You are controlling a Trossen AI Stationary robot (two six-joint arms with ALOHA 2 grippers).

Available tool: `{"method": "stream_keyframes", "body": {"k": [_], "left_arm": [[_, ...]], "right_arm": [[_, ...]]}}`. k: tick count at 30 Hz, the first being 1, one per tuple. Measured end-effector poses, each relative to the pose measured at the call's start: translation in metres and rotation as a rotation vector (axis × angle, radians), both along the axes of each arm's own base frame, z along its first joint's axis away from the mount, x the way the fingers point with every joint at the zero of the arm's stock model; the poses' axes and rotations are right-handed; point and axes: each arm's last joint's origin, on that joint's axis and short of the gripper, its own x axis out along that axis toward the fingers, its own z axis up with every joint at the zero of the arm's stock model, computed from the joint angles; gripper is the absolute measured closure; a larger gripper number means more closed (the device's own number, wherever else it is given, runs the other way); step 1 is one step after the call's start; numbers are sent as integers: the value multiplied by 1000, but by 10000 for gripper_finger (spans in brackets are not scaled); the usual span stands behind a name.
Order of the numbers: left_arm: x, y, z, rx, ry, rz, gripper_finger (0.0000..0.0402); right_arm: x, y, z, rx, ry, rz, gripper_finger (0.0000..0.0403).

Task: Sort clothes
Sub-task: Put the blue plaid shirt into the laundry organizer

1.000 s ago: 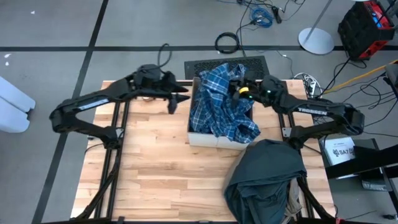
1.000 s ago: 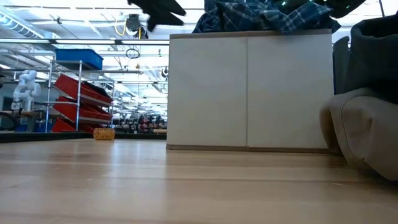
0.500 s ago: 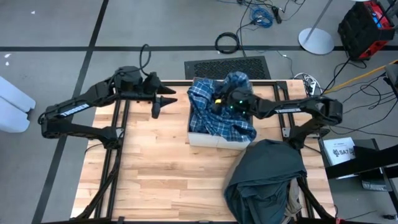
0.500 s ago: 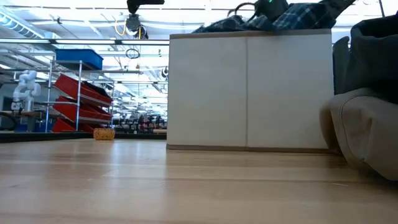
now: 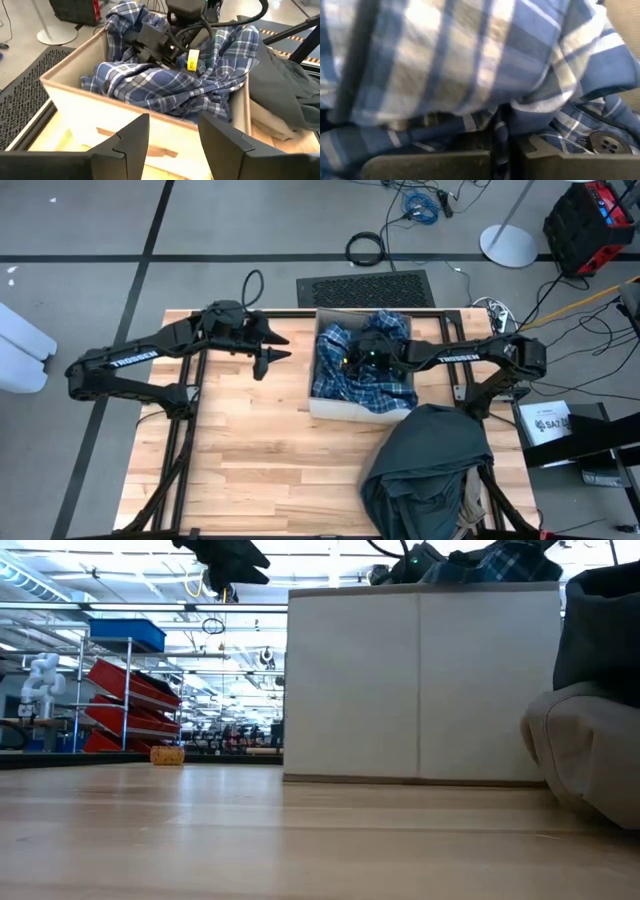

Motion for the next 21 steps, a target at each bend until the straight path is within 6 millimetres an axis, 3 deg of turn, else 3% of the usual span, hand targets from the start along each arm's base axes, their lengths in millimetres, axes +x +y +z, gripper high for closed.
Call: {"method": "stream_keyframes", "body": {"k": [5,8,13,21], "left_arm": [[1,0,-4,0,-3,0,223],[2,1,-2,5,-17,0,223],[2,1,-1,8,-29,1,223],[5,0,4,26,-89,-14,223]], "right_arm": [[0,-4,4,34,47,43,397],[7,-5,17,58,26,115,374],[20,-3,65,59,29,158,287],[15,-5,132,19,119,93,168]]}}
